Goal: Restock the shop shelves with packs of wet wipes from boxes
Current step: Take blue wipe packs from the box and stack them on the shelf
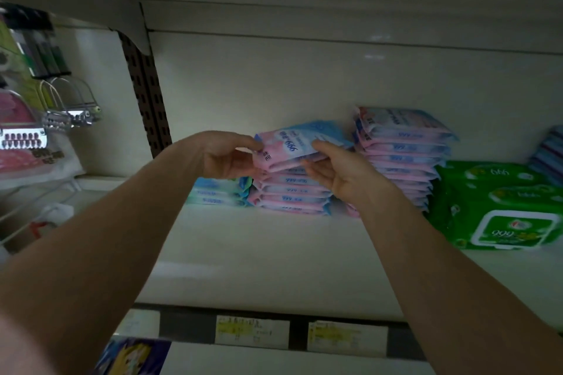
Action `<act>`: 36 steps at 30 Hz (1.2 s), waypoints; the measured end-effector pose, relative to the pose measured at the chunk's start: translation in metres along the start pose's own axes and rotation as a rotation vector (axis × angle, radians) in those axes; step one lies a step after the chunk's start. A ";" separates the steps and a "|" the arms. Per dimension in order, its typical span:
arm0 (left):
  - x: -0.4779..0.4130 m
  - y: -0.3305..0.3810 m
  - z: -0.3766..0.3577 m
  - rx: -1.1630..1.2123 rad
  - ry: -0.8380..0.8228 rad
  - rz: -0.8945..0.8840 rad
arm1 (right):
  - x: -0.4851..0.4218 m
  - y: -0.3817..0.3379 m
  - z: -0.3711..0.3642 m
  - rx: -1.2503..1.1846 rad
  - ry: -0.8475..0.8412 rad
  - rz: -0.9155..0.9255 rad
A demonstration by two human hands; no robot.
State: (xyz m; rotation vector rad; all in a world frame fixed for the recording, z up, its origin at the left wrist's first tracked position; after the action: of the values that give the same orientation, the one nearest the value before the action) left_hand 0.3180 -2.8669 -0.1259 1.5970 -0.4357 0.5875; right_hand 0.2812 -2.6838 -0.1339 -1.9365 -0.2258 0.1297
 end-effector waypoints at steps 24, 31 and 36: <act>-0.021 0.022 -0.052 -1.133 0.702 -0.512 | -0.006 -0.020 -0.013 1.797 -0.237 0.775; -0.018 0.018 -0.042 -1.080 0.722 -0.547 | -0.015 -0.022 -0.017 1.909 -0.226 0.878; -0.013 0.017 -0.038 -1.041 0.757 -0.600 | -0.008 -0.022 -0.016 1.816 -0.219 0.973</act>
State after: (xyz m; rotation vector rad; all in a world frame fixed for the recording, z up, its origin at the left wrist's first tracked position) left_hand 0.2927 -2.8315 -0.1180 0.3825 0.2981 0.3479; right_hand 0.2739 -2.6919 -0.1077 -0.0636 0.5715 0.8378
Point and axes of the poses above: each hand's wrist, its own x-axis away from the middle knuckle, its own z-axis out of the back of the hand, y = z × x, the point moved 7 cm from there along -x, towards the middle knuckle, and after that the axes turned 13 degrees about z, right-handed, at the moved point
